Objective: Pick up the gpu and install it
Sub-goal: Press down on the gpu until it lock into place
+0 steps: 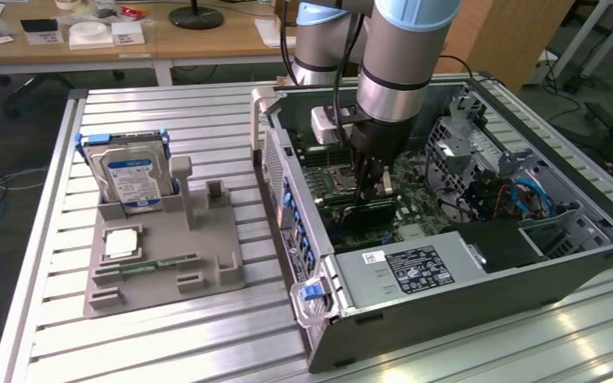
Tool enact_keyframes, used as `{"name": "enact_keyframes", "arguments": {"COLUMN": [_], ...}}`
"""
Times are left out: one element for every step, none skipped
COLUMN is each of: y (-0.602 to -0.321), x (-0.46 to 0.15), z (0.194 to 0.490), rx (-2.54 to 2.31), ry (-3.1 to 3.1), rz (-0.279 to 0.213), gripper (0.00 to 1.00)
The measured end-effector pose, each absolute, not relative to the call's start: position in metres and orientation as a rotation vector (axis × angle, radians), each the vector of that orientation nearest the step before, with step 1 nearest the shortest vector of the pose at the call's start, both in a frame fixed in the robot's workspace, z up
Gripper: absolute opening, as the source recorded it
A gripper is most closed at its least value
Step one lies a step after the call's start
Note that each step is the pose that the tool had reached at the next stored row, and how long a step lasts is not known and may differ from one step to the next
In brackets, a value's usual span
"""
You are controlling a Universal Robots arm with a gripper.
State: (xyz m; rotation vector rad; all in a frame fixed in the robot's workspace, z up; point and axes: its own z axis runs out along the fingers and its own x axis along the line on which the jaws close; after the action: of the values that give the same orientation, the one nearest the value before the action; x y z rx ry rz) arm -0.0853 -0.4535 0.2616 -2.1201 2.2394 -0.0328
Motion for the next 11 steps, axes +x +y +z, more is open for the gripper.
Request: {"name": "enact_keyframes", "arguments": {"y": [-0.4535,-0.4535,-0.4535,-0.4535,-0.4535,-0.4535,-0.4535,-0.4535,-0.4535,-0.4535,-0.4535], "x": [-0.0853,-0.0853,-0.0854,-0.0855,-0.0855,-0.0855,-0.0855,-0.0855,-0.0855,-0.0855,-0.0855], "z": [0.2616,0.2616,0.2613,0.2612,0.2611,0.2611,0.261,0.261,0.261,0.2609,0.2608], "rx": [-2.12,-2.12,-2.12,-2.12,-2.12,-2.12,-2.12,-2.12,-2.12,-2.12,-2.12], "ry": [2.239,2.239,2.239,2.239,2.239,2.239,2.239,2.239,2.239,2.239,2.239], "rz": [-0.033,-0.033,-0.033,-0.033,-0.033,-0.033,-0.033,-0.033,-0.033,-0.033,-0.033], "gripper": [0.11,0.11,0.11,0.11,0.11,0.11,0.11,0.11,0.11,0.11,0.11]}}
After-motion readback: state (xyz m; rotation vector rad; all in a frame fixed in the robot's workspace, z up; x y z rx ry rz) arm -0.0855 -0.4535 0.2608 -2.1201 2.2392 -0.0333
